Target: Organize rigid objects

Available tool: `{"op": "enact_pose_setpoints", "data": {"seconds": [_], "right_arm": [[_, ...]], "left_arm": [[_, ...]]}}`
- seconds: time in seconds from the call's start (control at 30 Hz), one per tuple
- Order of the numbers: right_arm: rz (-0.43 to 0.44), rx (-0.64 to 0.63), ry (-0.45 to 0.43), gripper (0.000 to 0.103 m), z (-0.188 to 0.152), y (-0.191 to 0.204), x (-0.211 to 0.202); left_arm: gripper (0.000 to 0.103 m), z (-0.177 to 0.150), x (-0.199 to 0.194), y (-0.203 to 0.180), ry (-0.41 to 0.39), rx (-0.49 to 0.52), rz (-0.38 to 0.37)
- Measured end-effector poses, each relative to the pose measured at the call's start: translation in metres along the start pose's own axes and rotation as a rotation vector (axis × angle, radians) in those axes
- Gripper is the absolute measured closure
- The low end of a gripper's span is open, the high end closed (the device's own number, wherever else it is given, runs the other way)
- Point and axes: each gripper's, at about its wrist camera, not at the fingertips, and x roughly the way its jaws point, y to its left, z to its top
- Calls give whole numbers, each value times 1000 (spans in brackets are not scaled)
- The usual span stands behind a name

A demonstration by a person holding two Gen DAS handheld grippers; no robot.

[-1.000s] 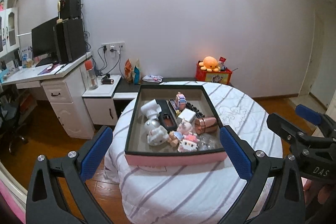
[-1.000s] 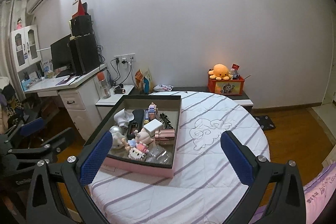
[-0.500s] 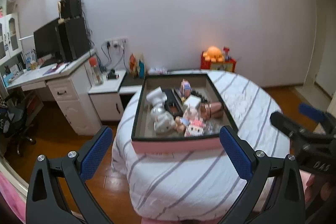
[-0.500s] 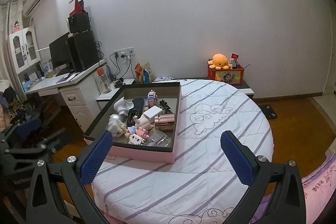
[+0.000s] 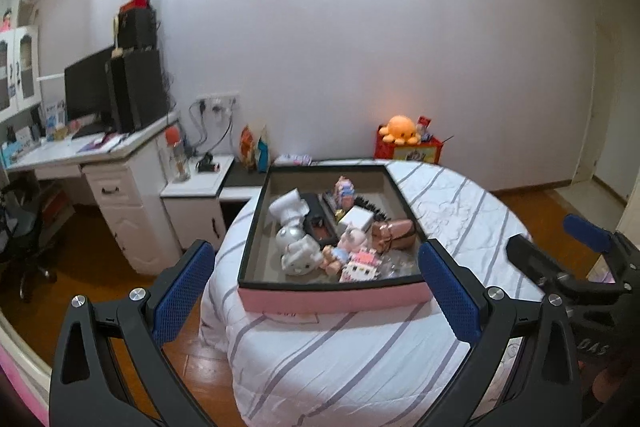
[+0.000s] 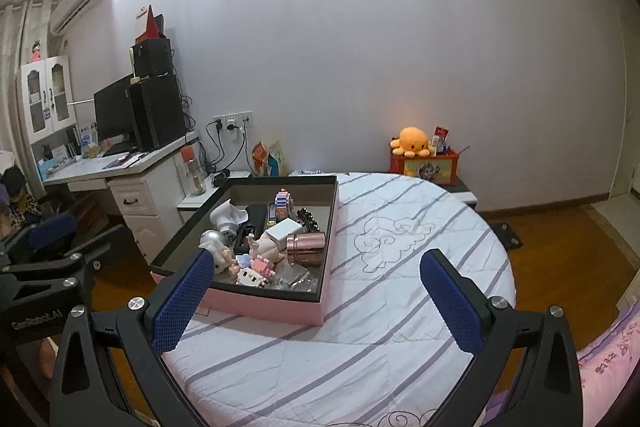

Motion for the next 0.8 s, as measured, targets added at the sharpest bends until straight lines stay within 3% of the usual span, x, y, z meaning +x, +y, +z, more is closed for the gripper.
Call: {"op": "enact_pose_setpoints", "data": {"seconds": [0.23, 0.8], "right_arm": [[-7, -7, -28, 0, -1, 0, -10], [-71, -88, -198, 0, -6, 28, -59]], "left_arm": [[0, -3, -9, -2, -36, 10, 10], [0, -13, -59, 13, -165, -51, 42]]}}
